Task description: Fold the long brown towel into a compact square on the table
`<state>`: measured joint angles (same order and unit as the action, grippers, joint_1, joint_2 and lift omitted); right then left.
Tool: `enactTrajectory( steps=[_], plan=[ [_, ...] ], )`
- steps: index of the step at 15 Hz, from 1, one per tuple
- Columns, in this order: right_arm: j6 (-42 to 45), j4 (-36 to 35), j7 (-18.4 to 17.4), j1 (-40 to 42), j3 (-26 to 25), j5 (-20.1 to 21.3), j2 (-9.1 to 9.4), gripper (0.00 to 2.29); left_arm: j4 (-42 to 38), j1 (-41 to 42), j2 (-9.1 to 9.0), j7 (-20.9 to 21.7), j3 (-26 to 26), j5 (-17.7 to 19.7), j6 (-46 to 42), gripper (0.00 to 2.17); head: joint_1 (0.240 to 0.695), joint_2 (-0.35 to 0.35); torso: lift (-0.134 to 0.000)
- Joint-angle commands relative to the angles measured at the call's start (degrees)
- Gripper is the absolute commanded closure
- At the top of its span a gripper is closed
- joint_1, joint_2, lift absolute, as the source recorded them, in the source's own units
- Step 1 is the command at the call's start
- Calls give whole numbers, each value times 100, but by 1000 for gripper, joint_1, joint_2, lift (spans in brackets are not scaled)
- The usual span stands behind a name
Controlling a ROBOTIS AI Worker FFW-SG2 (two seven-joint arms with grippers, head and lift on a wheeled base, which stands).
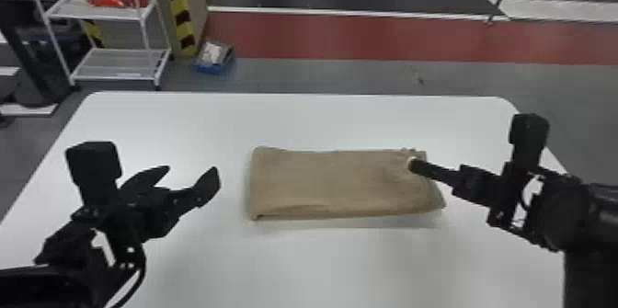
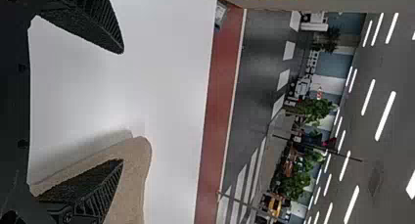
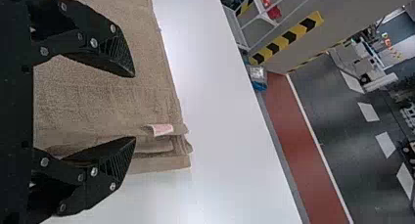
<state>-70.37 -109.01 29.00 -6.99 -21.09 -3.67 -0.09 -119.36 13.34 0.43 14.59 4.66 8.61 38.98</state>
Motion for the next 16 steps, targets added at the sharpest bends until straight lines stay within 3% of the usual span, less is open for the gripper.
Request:
enactTrajectory(
  steps=[1, 9, 12, 14, 16],
  plan=[
    [-113, -6, 1, -22, -115, 60, 14, 53, 1, -7, -7, 0, -27, 0, 0, 87, 695, -88, -123],
    [63, 987, 10, -417, 132, 710, -27, 130, -34, 20, -7, 0, -36, -9, 0, 87, 695, -110, -123],
    [274, 1286, 18, -487, 140, 754, -35, 208, -17, 37, 1, 0, -27, -9, -53, 87, 695, -110, -123],
    [379, 1330, 62, -487, 132, 692, -27, 373, 45, 64, -7, 0, -36, -9, -422, 87, 695, -108, -123],
    [397, 1330, 115, -470, 88, 543, -27, 620, 326, 169, -25, 0, -53, 44, -1810, 90, 695, -105, -123]
  ],
)
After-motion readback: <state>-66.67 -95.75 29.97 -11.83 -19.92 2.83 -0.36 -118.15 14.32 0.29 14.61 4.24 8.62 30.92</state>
